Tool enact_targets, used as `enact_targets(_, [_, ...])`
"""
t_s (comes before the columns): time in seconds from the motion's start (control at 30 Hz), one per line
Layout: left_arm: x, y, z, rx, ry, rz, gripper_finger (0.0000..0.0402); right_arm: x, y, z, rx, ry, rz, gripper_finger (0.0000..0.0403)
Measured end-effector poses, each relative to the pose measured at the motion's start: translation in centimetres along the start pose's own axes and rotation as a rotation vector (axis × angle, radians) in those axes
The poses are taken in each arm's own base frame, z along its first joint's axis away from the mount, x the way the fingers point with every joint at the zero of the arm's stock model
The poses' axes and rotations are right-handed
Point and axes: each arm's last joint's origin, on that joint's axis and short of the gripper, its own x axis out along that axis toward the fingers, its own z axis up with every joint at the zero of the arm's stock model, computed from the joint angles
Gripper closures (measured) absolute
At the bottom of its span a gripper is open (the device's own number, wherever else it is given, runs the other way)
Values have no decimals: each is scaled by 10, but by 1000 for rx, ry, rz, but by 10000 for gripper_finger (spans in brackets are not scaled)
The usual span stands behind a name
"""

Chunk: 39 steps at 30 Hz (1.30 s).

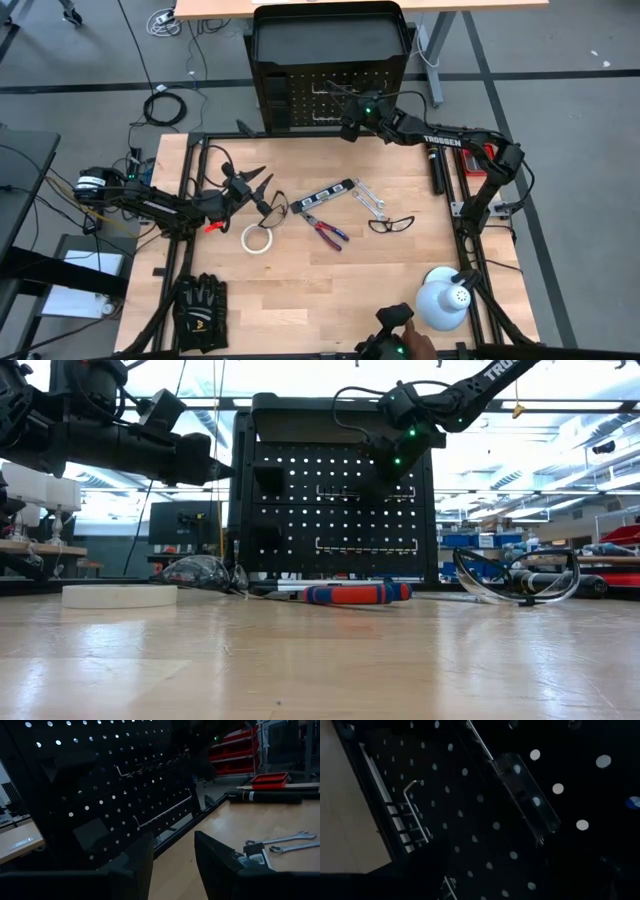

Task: Hang tools onto peg board
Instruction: Unhang the utility knife blades from the peg board

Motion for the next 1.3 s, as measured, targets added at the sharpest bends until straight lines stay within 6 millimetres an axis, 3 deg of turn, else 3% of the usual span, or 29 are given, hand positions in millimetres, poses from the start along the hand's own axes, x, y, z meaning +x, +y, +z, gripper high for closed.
enact_targets(0.3, [0,0,0,1,1,0,257,0,1,2,-37,-35,23,88])
enact_targets(0.7, [0,0,0,1,1,0,257,-1,-2,1,-35,35,-89,96])
enact_targets(1.3, [0,0,0,1,1,0,257,4,-10,-6,-87,17,-21,114])
